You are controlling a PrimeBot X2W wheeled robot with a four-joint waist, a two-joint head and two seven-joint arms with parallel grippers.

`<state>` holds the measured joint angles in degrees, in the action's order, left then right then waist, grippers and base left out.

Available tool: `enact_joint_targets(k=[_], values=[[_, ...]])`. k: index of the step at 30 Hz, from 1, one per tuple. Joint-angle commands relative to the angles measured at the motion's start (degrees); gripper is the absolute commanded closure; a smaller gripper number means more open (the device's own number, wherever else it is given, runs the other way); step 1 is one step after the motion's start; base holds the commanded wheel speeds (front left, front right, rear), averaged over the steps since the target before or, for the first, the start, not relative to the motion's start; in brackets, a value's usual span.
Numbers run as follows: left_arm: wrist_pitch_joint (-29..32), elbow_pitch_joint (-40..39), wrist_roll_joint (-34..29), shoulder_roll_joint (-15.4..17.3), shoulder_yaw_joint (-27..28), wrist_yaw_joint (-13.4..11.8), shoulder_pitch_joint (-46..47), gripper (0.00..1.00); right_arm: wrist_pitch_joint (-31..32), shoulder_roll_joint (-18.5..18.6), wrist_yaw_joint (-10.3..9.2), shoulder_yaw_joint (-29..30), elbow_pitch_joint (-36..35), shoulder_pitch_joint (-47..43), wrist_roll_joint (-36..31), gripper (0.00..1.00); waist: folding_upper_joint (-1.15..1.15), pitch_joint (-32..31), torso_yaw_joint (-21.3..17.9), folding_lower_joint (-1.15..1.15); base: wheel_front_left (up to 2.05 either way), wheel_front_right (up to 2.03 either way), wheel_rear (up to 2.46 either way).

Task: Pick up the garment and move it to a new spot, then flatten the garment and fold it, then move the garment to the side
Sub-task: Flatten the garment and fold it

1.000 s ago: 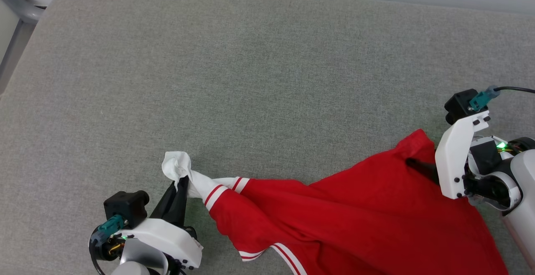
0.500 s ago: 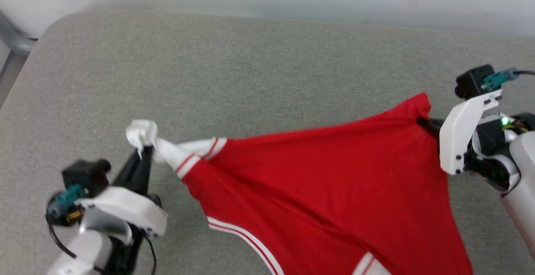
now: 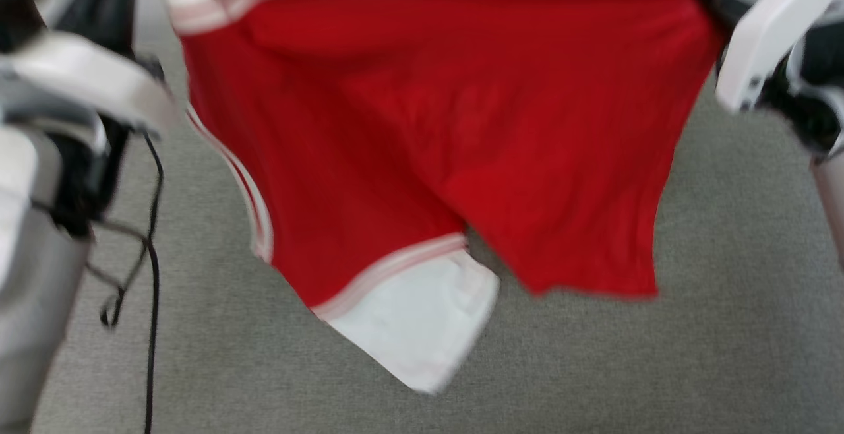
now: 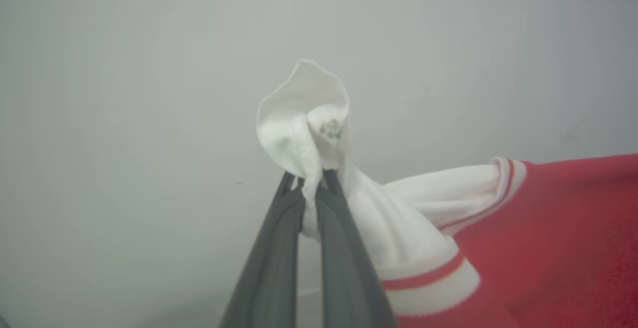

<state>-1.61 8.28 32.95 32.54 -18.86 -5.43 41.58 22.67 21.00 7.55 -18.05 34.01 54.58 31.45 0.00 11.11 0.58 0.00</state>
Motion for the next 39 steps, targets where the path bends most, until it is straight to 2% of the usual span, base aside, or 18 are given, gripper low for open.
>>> enact_joint_targets(k=[1, 6, 13, 19, 23, 27, 31, 32, 39], values=[[0.61, 1.34, -1.0, 0.88, -0.01, 0.49, 4.19, 1.0, -0.78, -0.78, -0.12, 1.11, 0.86, 3.18, -1.37, 1.0, 0.0, 2.11, -1.64, 0.0, 0.0, 0.0, 0.0], [1.27, 7.15, -3.7, -0.52, -1.05, 2.18, 18.97, 1.0, -3.08, -2.26, -0.11, 5.13, 2.36, 13.39, -5.46, 1.0, 0.0, 5.7, -3.49, 0.0, 0.0, 0.0, 0.0], [-0.12, 17.14, -7.63, -2.87, -1.92, 2.79, 38.7, 1.0, -5.66, -3.23, -0.11, 10.32, 3.74, 27.68, -11.53, 1.0, 0.0, 12.82, -4.41, 0.0, 0.0, 0.0, 0.0], [-1.45, 24.91, -9.57, -3.6, -1.96, 3.24, 51.48, 1.0, -7.74, -3.97, -0.12, 13.57, 5.98, 37.08, -14.46, 1.0, 0.0, 19.48, -4.43, 0.0, 0.0, 0.0, 0.0], [-0.51, 29.65, -8.69, -4.24, -1.36, 3.89, 57.52, 1.0, -8.92, -4.81, -0.13, 14.5, 8.17, 41.6, -15.04, 1.0, 0.0, 23.97, -4.17, 0.0, 0.0, 0.0, 0.0], [-0.38, 32.84, -7.73, -5.39, -1.35, 4.12, 58.59, 1.0, -10.5, -5.76, -0.13, 14.4, 11.28, 43.29, -14.87, 1.0, 0.0, 26.73, -3.63, 0.0, 0.0, 0.0, 0.0], [-0.52, 34.94, -6.33, -6.65, -1.37, 4.39, 55.68, 1.0, -11.67, -6.39, -0.12, 12.99, 14.6, 43.6, -13.99, 1.0, 0.0, 28.78, -2.94, 0.0, 0.0, 0.0, 0.0], [-0.87, 36.19, -5.23, -6.95, -1.14, 4.62, 53.42, 1.0, -12.26, -6.65, -0.12, 10.64, 16.73, 41.96, -13.27, 1.0, 0.0, 29.51, -2.85, 0.0, 0.0, 0.0, 0.0], [-2.27, 39.56, -1.39, -7.79, 0.19, 6.57, 44.46, 1.0, -15.0, -6.49, -0.11, 5.9, 18.94, 35.96, -8.56, 1.0, 0.0, 28.6, -2.71, 0.0, 0.0, 0.0, 0.0]])
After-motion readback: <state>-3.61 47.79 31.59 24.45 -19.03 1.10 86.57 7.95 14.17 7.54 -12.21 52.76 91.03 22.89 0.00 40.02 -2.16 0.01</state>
